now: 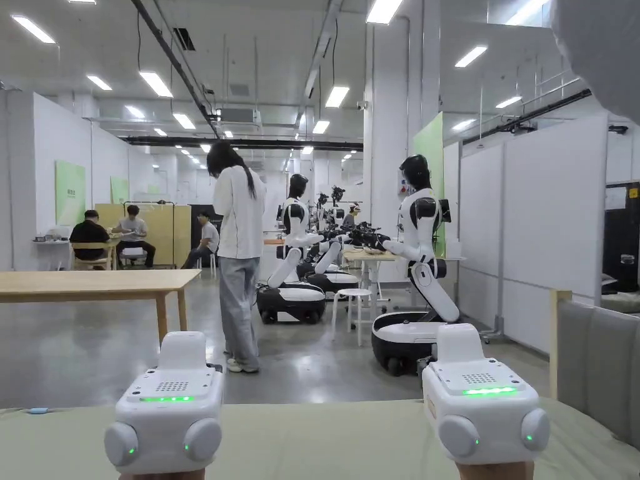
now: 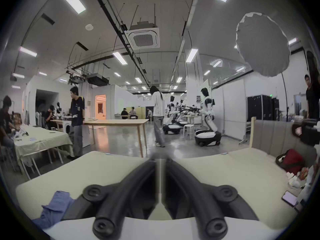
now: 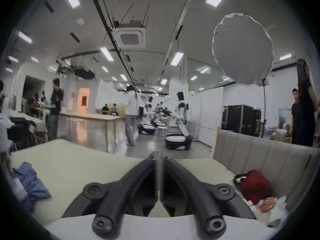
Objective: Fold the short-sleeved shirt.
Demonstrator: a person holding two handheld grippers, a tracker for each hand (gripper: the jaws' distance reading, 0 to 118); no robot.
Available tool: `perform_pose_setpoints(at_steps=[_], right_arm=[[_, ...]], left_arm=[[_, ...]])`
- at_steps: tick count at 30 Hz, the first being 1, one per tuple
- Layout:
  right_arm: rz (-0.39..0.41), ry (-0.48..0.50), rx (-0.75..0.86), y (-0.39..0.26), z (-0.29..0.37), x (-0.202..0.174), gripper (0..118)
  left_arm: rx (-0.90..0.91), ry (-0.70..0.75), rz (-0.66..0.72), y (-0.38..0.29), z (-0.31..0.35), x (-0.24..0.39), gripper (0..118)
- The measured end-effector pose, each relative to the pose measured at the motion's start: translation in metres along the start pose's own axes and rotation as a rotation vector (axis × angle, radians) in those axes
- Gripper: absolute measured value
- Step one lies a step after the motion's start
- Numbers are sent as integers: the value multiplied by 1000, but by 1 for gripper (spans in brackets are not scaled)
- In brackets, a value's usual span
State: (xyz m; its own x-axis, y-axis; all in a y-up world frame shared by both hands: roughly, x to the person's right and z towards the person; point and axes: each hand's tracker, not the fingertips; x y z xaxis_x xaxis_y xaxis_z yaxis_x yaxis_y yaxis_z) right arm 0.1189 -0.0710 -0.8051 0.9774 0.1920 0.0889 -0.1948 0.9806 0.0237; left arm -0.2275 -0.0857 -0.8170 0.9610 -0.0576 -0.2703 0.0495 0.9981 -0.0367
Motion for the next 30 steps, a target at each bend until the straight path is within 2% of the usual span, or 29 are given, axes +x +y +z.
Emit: perform_pose_setpoints(at_steps=[1,3,11,15,20,26,30], right_arm=[[-56,43,-20,-6,0,-2,0],[-75,66,-45,-7,3,-2,0],[-81,60,-53,-14,9,-7,0],[-95,107,-39,-3,7,-32,0],[-27,270,18,19,21,-130,0],[-50,497,51,41,56,-254,0],[-58,577,56,47,62,-298,0]], left_arm=[[19,-48,35,1,0,-1,0],[7,-72,71,1,0,-6,0],[24,-79,65,-6,-2,-4,0],[72,-45,16,-4,10,-33,0],[71,104,-8,-9,39,-123,0],[33,340,22,-22,91,-253,0],[11,421,35,-26,112,-303,0]])
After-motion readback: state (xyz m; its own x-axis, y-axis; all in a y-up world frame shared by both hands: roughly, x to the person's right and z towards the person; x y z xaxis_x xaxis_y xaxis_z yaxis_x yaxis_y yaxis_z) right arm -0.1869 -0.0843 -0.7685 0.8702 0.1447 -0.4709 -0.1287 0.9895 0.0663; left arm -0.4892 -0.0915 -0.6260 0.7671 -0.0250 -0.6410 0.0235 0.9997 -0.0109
